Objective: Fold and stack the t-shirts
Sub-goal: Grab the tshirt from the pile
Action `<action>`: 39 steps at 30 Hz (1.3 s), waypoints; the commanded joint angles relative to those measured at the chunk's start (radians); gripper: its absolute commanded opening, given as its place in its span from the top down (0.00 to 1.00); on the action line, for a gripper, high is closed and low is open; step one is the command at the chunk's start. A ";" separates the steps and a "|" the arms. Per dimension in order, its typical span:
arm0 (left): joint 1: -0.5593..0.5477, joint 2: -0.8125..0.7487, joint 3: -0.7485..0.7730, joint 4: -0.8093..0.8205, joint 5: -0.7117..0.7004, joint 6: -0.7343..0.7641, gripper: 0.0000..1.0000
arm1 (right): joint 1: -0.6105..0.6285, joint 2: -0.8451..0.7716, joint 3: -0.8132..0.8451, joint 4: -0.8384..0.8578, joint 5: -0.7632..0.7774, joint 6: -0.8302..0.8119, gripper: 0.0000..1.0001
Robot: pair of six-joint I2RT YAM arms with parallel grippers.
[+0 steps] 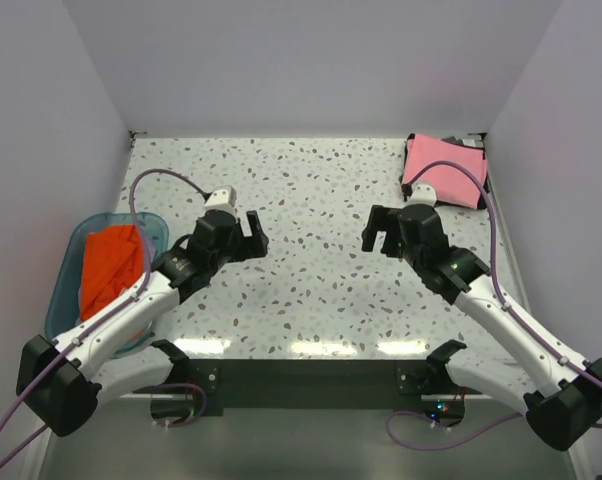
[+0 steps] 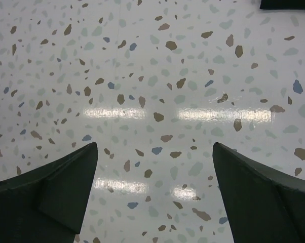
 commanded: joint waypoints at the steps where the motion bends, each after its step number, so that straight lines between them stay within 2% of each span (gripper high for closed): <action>1: -0.003 -0.007 0.059 0.000 -0.063 -0.008 0.05 | 0.001 -0.015 -0.007 0.040 0.027 -0.026 0.01; 7: 0.009 -0.007 0.137 -0.142 -0.213 -0.072 0.04 | 0.000 -0.004 -0.004 0.026 0.023 -0.039 0.01; 10: 0.089 0.019 0.237 -0.268 -0.285 -0.105 0.04 | 0.000 0.014 0.006 0.013 0.010 -0.047 0.01; 11: 0.165 0.028 0.255 -0.332 -0.299 -0.108 0.04 | 0.000 0.022 0.011 0.006 0.007 -0.046 0.01; 14: 0.300 0.060 0.323 -0.435 -0.386 -0.129 0.04 | 0.000 0.046 0.026 -0.013 0.000 -0.050 0.01; 16: 0.371 0.062 0.334 -0.469 -0.445 -0.163 0.04 | 0.000 0.054 0.022 -0.010 -0.005 -0.050 0.01; 18: 0.495 0.063 0.322 -0.492 -0.451 -0.186 0.04 | 0.000 0.062 0.010 0.003 -0.031 -0.049 0.01; 19: 0.543 0.063 0.294 -0.492 -0.427 -0.186 0.04 | 0.000 0.065 0.009 0.007 -0.039 -0.049 0.01; 20: 0.646 0.063 0.276 -0.470 -0.396 -0.179 0.04 | 0.000 0.074 0.009 0.009 -0.055 -0.049 0.01; 23: 0.809 0.080 0.193 -0.402 -0.337 -0.166 0.05 | 0.000 0.086 0.009 0.012 -0.085 -0.050 0.01; 27: 0.966 0.152 0.148 -0.345 -0.331 -0.189 0.07 | 0.000 0.108 0.000 0.020 -0.128 -0.047 0.01; 30: 1.000 0.232 0.147 -0.322 -0.360 -0.224 0.08 | 0.000 0.122 -0.001 0.023 -0.154 -0.047 0.01; 35: 1.109 0.361 0.162 -0.285 -0.275 -0.254 0.09 | 0.000 0.146 0.006 0.024 -0.197 -0.052 0.01; 37: 1.115 0.398 0.174 -0.282 -0.259 -0.260 0.11 | 0.000 0.151 0.005 0.029 -0.206 -0.050 0.01; 39: 1.120 0.437 0.180 -0.284 -0.233 -0.266 0.17 | 0.000 0.154 0.005 0.030 -0.209 -0.050 0.01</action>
